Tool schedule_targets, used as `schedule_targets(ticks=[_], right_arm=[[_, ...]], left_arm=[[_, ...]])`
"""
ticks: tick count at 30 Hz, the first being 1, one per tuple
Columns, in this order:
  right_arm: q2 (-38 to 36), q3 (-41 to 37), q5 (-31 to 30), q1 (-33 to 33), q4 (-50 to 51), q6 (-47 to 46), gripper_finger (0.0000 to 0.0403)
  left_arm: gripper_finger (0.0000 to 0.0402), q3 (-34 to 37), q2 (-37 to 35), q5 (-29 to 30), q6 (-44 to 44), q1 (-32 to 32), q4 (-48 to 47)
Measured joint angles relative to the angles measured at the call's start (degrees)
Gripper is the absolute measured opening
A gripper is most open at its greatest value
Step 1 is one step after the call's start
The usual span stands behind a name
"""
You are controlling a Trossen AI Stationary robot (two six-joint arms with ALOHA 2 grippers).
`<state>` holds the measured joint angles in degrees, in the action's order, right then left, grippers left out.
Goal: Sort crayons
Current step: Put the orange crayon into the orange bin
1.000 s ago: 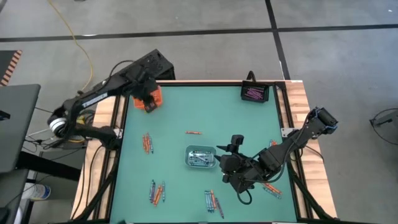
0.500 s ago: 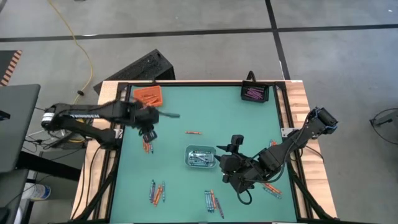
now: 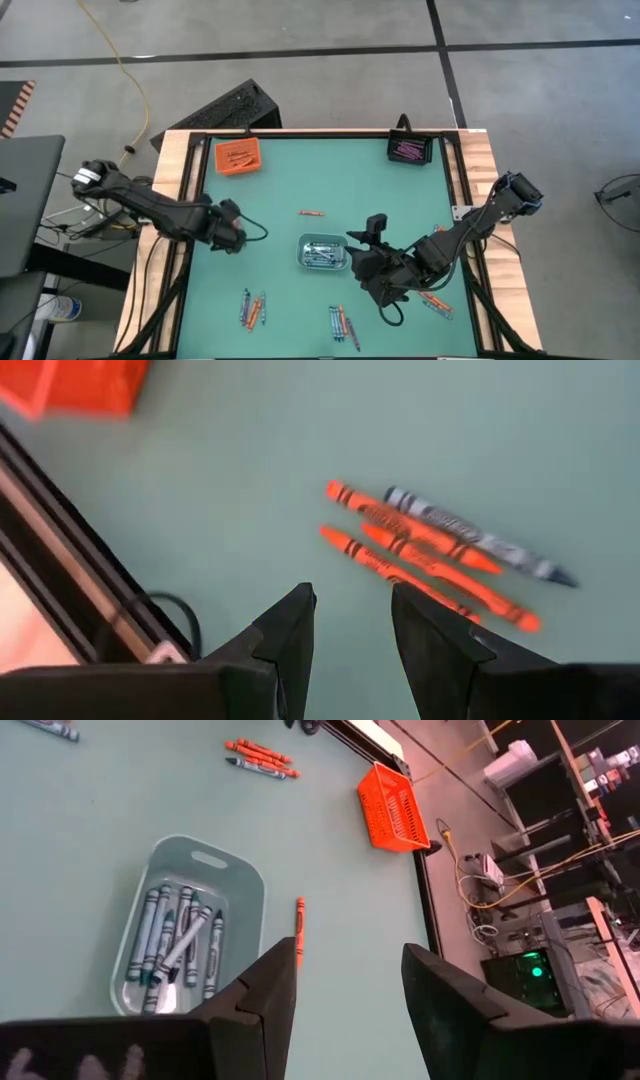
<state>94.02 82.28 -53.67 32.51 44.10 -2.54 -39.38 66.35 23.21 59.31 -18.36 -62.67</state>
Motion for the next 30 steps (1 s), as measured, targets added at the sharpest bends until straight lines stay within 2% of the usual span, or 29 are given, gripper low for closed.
schedule_targets(ticks=[4, 9, 15, 21, 30], right_arm=[[0.0, 0.0, 0.0, -0.3, 0.0, 0.0, 0.0182], [0.0, 0.0, 0.0, -0.5, 0.0, 0.0, 0.0182], [0.0, 0.0, 0.0, -0.5, -0.4, -2.1, 0.0182], [0.0, 0.0, 0.0, -0.5, -0.4, -2.4, 0.0182], [0.0, 0.0, 0.0, -0.5, -0.4, -2.7, 0.0182]], left_arm=[[0.0126, 4.8, 0.0, -0.2, 5.6, -1.0, 5.0], [0.0126, 8.0, 0.0, -0.4, 5.1, -1.0, 12.3], [0.0126, 9.2, 0.0, 0.7, 6.5, 0.3, 12.2], [0.0126, 10.0, 0.0, 2.6, 15.7, 2.0, 10.2], [0.0126, 10.0, 0.0, 0.8, 17.7, 5.3, 13.8]])
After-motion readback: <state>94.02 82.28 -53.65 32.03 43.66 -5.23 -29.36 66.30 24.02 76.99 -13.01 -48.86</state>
